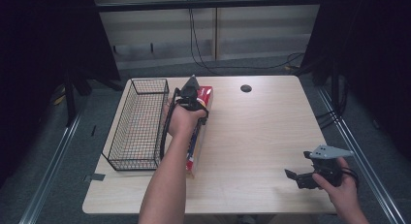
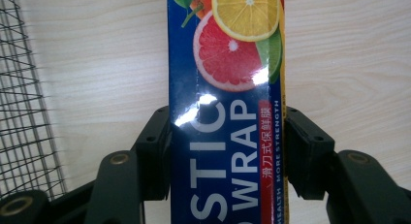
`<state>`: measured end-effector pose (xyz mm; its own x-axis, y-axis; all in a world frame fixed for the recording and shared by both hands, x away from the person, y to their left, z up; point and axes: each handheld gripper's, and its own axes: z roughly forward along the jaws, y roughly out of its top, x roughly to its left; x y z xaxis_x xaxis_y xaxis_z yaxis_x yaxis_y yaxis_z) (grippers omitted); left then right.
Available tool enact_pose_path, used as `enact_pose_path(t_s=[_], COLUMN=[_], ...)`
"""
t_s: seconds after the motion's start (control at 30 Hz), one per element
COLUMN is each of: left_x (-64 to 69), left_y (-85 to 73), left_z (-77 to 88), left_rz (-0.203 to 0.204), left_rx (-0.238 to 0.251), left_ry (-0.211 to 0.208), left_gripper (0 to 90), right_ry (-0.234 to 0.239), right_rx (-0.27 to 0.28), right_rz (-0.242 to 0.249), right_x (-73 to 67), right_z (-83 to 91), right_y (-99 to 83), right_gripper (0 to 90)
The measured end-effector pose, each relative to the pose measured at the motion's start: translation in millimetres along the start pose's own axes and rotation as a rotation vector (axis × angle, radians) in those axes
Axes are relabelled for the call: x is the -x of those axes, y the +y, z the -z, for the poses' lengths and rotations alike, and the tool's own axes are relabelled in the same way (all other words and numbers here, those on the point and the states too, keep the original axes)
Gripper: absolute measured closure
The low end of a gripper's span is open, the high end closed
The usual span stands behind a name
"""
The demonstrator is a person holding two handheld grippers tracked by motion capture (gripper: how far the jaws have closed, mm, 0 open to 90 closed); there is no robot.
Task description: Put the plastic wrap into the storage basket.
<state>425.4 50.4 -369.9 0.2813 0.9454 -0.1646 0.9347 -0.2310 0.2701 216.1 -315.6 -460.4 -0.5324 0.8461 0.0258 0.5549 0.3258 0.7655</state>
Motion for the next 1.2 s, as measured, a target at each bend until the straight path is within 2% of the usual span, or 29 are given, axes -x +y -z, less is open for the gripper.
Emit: enact_pose_path(t_s=[0.1,0.67,0.77,1.2], left_x=[-4.3,-15.2,-20.1,-30.3], left_y=[-0.2,-0.3,-0.4,-0.8], left_z=[3.9,15.0,19.6,32.4], left_rz=[0.016,0.035,0.056,0.066], left_rx=[-0.002,0.017,0.016,0.015], left_ry=[-0.007,0.013,0.003,0.018], left_gripper=[44.5,44.4,44.4,44.3], right_ry=[-0.003,-0.003,-0.001,-0.004], right_rx=[0.0,-0.001,-0.005,-0.006], right_rz=[0.002,0.004,0.004,0.0], right_x=[0.1,-0.5,-0.8,-1.6], right_z=[-0.6,-2.0,-2.4,-2.9], right_y=[-0.1,0.0,-0.2,0.1], right_gripper=[2.6,2.6,2.6,2.6])
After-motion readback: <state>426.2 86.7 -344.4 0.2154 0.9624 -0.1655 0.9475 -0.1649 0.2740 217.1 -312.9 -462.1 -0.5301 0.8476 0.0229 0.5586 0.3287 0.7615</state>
